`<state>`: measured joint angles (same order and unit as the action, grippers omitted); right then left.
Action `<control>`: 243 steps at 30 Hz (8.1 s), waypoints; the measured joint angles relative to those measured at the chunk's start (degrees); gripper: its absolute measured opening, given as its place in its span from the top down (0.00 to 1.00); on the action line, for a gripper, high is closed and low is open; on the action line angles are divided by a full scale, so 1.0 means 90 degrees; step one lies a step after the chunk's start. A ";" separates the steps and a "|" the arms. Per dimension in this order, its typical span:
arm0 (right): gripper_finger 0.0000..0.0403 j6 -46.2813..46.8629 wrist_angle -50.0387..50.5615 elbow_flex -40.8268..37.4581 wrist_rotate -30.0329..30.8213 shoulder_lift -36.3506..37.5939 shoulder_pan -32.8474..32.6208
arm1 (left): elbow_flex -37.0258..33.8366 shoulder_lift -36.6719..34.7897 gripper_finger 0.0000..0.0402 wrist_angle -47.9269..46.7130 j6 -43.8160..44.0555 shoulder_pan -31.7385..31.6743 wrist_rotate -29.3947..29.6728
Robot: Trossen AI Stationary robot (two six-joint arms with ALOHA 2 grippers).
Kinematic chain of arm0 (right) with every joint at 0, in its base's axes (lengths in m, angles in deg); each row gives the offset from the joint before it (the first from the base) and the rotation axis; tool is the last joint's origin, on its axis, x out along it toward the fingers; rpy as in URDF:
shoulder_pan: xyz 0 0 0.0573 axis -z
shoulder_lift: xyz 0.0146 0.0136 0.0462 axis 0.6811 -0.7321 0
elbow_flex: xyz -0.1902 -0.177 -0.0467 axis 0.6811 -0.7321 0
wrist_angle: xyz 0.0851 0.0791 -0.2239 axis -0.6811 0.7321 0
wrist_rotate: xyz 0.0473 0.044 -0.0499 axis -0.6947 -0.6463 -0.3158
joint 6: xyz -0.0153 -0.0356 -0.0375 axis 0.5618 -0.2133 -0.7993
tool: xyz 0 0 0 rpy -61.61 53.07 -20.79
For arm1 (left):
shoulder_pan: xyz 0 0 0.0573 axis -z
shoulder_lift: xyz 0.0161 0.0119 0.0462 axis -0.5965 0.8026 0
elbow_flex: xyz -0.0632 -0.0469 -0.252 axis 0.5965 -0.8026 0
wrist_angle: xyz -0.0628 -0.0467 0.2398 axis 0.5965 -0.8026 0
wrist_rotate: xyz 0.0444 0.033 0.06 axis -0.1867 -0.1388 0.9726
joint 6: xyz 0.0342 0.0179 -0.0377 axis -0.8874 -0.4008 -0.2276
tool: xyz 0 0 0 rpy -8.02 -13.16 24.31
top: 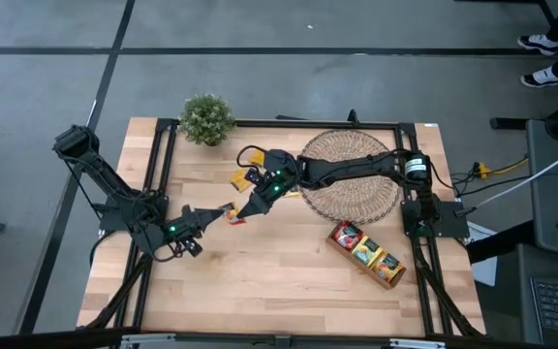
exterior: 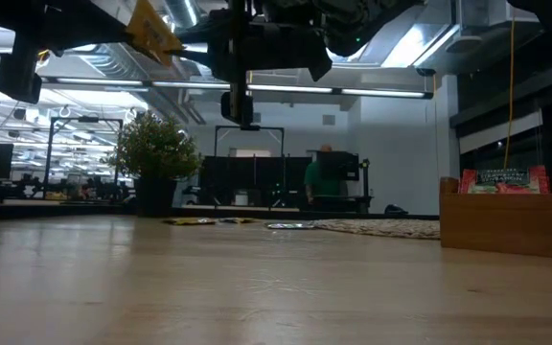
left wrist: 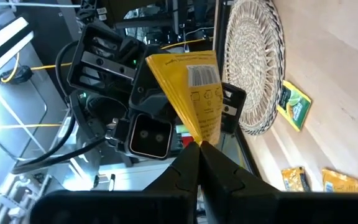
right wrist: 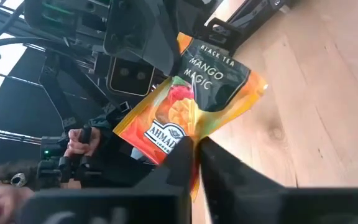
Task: Pick & Place Tea
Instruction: Put the bottom orange tea bag into the right slot of the wooden organizer, then put the yellow tea bag into the middle slot of the wooden organizer
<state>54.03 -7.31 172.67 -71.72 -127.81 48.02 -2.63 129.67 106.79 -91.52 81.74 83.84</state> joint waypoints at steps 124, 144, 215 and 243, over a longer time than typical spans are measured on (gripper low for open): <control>0.69 -0.4340 0.3954 -0.0002 0.6937 0.2191 -0.1584 | 0.2169 0.0466 0.99 -0.2193 0.8376 -0.5090 -0.7444; 0.98 -0.4010 0.4678 -0.0004 0.6594 0.2260 -0.1639 | 0.2169 0.0466 0.94 -0.2196 0.8507 -0.5090 -0.7766; 0.98 0.8864 1.0267 -0.2943 0.6325 0.3376 -0.7655 | 0.2167 0.0466 0.79 -0.2007 0.8995 -0.5090 -0.7771; 0.81 0.9549 0.9947 -0.2941 0.5408 0.3376 -0.7290 | 0.2166 0.0466 0.79 -0.1859 0.8873 -0.5090 -0.7584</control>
<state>139.98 82.21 146.20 -23.04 -97.43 -17.59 16.87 133.87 90.05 -11.66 35.93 15.58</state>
